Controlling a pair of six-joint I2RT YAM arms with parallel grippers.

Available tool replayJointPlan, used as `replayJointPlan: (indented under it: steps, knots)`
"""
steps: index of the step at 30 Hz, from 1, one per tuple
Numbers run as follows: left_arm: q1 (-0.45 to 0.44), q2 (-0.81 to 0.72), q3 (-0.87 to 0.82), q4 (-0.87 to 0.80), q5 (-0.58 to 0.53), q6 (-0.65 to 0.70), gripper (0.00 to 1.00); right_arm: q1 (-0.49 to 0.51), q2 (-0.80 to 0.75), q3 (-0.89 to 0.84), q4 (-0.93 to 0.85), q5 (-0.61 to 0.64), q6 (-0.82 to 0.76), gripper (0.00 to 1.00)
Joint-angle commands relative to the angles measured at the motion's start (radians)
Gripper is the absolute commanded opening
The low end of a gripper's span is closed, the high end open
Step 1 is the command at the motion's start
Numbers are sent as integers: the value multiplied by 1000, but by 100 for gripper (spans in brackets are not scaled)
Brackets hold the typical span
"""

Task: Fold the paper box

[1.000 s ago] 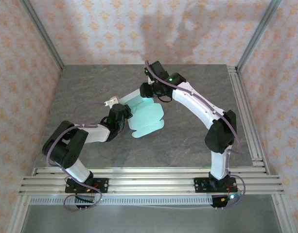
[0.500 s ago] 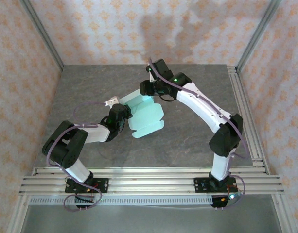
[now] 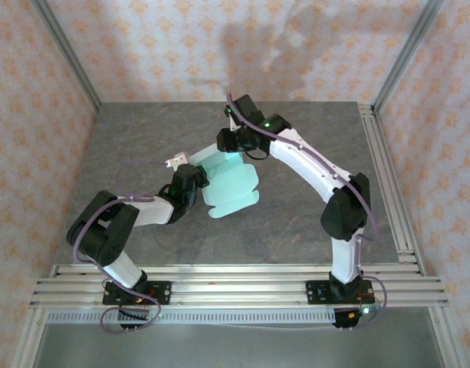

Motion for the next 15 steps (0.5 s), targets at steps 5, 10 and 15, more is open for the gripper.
replayJointPlan:
  steps: [5, 10, 15]
  knots:
    - [-11, -6, 23, -3, -30, 14, 0, 9, 25, 49, -22, 1, 5, 23]
    - [-11, -4, 26, -9, -27, 17, 0, 9, 19, 47, -26, 13, 3, 18]
    - [-11, -3, 29, -12, -28, 18, 0, 8, 14, 49, -28, 14, -1, 11]
